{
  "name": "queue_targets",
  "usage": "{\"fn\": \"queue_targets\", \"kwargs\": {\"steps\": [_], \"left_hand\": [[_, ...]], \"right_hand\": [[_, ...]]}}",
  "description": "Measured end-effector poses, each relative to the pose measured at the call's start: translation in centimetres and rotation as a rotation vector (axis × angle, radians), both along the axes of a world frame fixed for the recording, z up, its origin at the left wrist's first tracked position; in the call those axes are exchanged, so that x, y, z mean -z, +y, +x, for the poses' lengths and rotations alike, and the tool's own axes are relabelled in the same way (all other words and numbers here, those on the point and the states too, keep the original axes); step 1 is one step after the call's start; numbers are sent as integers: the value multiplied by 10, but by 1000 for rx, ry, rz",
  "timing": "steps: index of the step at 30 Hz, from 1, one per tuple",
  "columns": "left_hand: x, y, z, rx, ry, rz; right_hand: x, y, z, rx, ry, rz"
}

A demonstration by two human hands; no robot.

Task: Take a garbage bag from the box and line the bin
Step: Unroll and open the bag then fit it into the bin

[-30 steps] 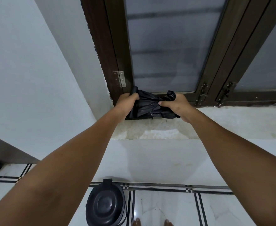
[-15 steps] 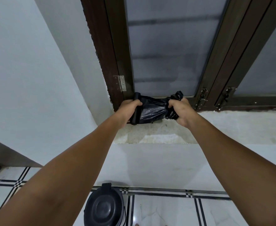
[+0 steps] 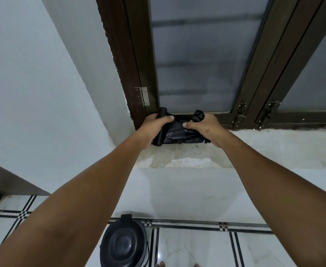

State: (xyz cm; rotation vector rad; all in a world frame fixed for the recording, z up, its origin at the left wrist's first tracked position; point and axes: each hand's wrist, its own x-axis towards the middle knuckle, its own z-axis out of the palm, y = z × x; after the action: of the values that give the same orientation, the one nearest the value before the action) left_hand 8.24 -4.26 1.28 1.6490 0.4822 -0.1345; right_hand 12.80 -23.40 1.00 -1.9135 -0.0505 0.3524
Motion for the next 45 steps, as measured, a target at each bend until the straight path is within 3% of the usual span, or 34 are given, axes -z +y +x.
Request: {"fn": "queue_targets", "kwargs": {"steps": [10, 20, 25, 31, 35, 45], "left_hand": [[-1, 2, 3, -24, -6, 135], [-3, -1, -2, -71, 60, 26], [-3, -2, -2, -25, 64, -51], [-5, -5, -1, 36, 52, -87], [-1, -5, 3, 81, 24, -16], [4, -4, 2, 169, -3, 9]], "right_hand": [[2, -5, 4, 171, 5, 104], [5, -4, 7, 198, -17, 157], [0, -3, 8, 243, 98, 248], [-3, -4, 1, 23, 11, 124], [-1, -2, 3, 24, -4, 52], [7, -2, 9, 92, 108, 252]]}}
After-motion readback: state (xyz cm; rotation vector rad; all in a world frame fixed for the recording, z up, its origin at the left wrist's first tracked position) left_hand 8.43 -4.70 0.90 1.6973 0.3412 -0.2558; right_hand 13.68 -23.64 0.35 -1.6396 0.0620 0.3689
